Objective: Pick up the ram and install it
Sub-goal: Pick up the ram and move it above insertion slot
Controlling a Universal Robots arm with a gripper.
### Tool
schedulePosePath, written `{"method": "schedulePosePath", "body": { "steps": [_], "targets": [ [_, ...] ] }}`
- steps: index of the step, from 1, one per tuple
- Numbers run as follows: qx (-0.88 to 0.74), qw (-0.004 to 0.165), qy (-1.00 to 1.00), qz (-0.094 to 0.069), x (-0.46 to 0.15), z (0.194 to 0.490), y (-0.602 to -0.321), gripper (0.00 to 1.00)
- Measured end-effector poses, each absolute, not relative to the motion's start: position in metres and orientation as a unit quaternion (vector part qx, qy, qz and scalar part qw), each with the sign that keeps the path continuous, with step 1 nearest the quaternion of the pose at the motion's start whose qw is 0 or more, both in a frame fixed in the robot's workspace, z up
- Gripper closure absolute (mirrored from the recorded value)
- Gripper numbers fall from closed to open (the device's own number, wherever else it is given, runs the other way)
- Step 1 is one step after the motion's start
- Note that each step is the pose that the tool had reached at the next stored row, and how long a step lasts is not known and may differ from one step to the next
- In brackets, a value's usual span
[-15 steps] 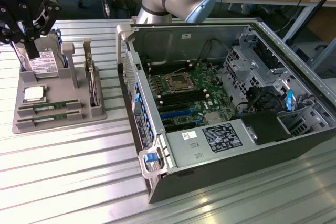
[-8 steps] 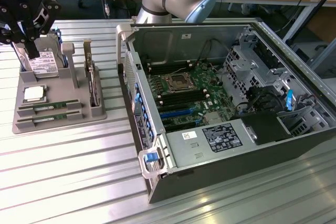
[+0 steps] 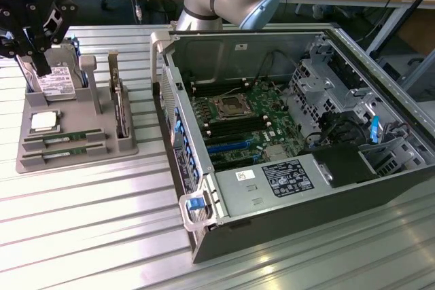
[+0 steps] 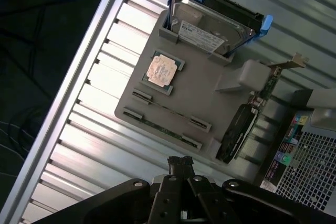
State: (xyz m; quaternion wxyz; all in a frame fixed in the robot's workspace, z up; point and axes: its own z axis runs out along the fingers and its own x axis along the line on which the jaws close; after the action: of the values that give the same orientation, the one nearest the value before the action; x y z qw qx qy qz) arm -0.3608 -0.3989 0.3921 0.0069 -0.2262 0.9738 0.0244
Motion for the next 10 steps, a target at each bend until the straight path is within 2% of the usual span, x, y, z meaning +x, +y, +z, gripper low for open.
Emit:
{"method": "schedulePosePath", "body": {
  "steps": [10],
  "targets": [
    [-0.250, 0.006, 0.968, 0.025, -0.3608, 0.3921, -0.3989, 0.89]
  ]
}}
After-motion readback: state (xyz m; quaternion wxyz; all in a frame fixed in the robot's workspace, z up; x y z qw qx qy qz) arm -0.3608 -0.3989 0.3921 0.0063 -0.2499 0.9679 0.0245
